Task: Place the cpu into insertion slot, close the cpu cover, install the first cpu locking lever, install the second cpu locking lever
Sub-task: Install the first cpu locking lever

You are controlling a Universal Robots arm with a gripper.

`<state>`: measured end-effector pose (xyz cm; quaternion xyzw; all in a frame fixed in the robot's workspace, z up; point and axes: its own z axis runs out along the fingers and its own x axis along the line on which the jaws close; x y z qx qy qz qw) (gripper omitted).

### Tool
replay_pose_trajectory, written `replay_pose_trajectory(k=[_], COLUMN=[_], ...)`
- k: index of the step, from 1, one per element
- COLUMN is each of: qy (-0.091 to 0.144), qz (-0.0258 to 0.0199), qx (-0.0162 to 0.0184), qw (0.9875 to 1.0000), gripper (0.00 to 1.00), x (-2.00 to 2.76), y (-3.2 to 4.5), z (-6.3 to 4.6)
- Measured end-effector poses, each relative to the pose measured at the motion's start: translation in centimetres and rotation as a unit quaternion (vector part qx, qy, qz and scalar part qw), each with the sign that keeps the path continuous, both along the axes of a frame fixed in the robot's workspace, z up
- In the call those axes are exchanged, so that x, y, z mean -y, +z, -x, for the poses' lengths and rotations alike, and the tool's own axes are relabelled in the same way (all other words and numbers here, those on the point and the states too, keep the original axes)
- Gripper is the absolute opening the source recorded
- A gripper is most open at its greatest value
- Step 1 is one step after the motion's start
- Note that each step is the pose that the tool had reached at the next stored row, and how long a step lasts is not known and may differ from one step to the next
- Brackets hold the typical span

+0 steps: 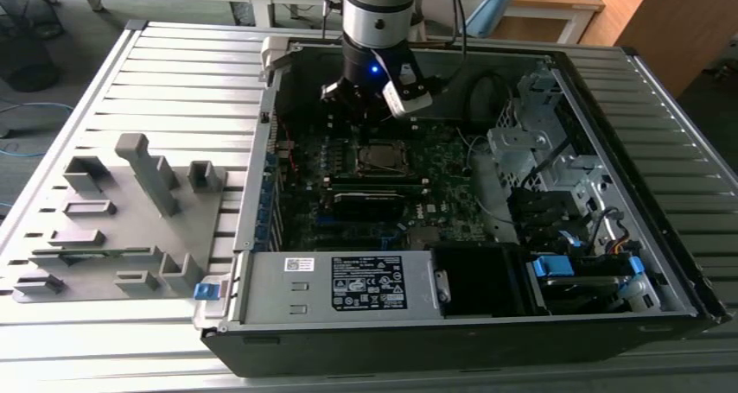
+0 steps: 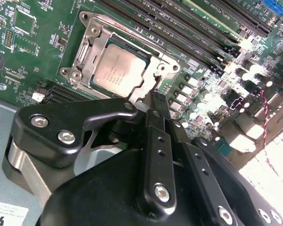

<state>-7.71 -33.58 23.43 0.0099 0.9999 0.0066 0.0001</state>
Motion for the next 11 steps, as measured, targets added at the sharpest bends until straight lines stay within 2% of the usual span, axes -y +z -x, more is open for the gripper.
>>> replay_pose_trajectory(k=[11], qy=[0.0], qz=[0.0002], qx=[0.0004], qw=[1.0], gripper=[0.1], x=[0.0], y=[0.01], z=[0.46])
